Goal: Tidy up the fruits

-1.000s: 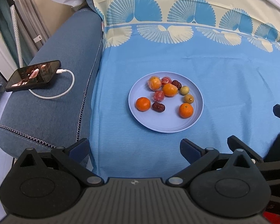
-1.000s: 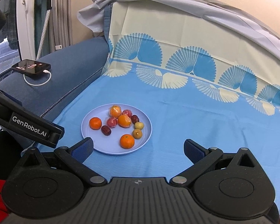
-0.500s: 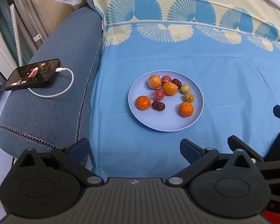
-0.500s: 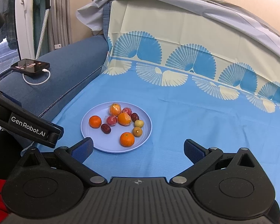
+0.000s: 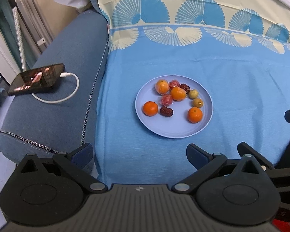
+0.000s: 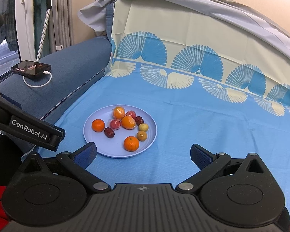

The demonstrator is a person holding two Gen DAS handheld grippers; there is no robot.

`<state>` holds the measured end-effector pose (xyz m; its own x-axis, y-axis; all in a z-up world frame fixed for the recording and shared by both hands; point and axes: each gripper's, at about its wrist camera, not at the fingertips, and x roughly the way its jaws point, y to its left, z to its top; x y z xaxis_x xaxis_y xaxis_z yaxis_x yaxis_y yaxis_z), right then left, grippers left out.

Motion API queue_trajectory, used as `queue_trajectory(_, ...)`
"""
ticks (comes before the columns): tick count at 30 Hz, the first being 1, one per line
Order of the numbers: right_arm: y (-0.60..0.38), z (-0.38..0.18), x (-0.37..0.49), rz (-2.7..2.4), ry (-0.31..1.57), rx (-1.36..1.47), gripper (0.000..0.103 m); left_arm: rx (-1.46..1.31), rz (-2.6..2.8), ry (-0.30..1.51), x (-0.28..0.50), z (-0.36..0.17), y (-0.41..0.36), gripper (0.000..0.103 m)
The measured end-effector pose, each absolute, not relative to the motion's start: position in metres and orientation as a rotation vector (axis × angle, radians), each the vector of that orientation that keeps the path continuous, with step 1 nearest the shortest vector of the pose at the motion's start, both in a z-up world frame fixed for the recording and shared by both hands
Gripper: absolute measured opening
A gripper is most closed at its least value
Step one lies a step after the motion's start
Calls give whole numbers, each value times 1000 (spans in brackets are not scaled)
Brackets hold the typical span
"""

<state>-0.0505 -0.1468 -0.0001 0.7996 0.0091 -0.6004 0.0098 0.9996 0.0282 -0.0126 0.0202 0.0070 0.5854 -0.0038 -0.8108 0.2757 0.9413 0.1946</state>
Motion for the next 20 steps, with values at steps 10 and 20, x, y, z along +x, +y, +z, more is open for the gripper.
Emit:
queue_trajectory(10,-148,-3,-51,-7,651,38,102,328,-169,947,-12,4,19,103)
queue_trajectory(20,-148,-4,-50,-5,653,42,102,304,-134,956,-8,3,23,103)
